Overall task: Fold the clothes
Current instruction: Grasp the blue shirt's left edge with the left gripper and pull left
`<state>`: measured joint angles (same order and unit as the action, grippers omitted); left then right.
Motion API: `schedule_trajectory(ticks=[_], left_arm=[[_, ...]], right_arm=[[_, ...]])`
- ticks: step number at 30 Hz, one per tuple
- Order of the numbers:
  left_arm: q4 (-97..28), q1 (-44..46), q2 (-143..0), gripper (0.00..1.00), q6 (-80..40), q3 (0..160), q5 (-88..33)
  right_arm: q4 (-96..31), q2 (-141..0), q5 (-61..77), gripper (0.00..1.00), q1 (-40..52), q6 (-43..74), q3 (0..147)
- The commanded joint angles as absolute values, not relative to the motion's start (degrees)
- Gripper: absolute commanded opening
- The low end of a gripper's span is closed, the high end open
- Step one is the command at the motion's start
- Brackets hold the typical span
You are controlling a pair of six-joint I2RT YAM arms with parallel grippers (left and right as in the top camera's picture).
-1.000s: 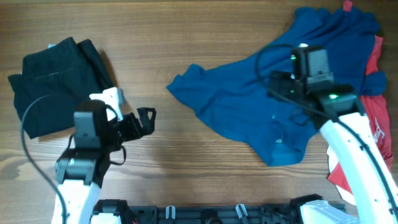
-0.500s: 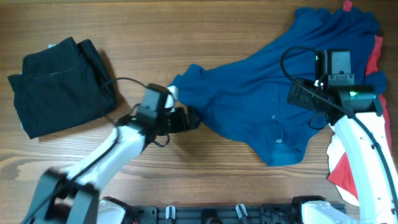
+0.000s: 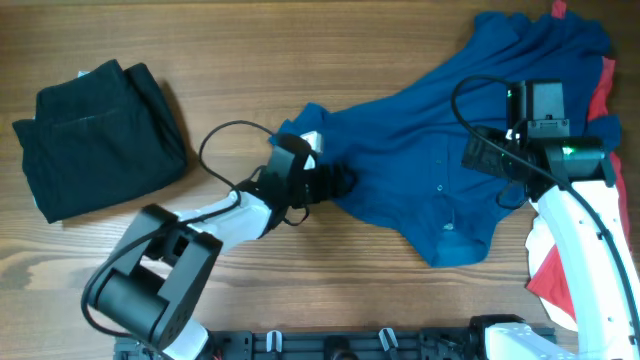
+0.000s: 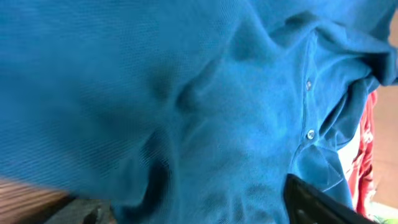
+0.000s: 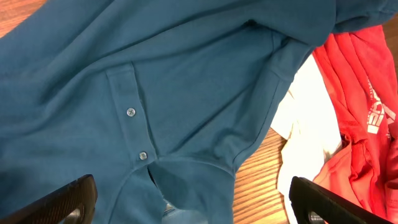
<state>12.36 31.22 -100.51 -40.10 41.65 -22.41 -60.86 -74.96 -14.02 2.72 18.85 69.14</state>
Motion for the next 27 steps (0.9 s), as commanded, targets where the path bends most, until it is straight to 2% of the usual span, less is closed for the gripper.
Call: schedule_trajectory(ticks=[1,4,5,8,9,14,18,22,27], left_arm=[[14.31,33.74,-102.26,0.69,-41.21,41.21,-20.45],[15.31,34.30,-102.26,0.55,-41.21,41.21,-19.88],[15.44,34.41,-102.26,0.47,-41.21,41.21,-19.88],[15.42,34.57,-102.26,0.07,-41.19,41.21,-19.90],[15.40,34.57,-102.26,0.04,-41.21,41.21,-19.92],[11.64,33.80,-100.33,0.04,-40.73,41.21,-19.88],[5.41,28.80,-93.14,0.04,-36.12,41.23,-16.99],[2.17,17.52,-81.43,0.04,-28.84,41.71,-8.60],[2.33,0.58,-74.67,0.04,-27.18,46.81,-6.39]], right_arm=[[-60.95,-73.87,-15.00,1.00,2.55,19.53,69.69],[-60.95,-73.87,-15.00,1.00,2.55,19.55,69.69],[-60.95,-73.87,-15.00,1.00,2.55,19.53,69.69],[-60.97,-73.87,-15.00,1.00,2.55,19.53,69.69],[-60.97,-73.87,-15.00,1.00,2.55,19.53,69.69],[-61.34,-73.87,-15.05,1.00,2.55,19.42,69.69],[-61.80,-73.87,-15.05,1.00,2.55,19.42,69.69],[-61.76,-73.87,-15.05,1.00,2.55,19.42,69.69],[-61.76,-73.87,-15.03,1.00,2.55,19.49,69.69]])
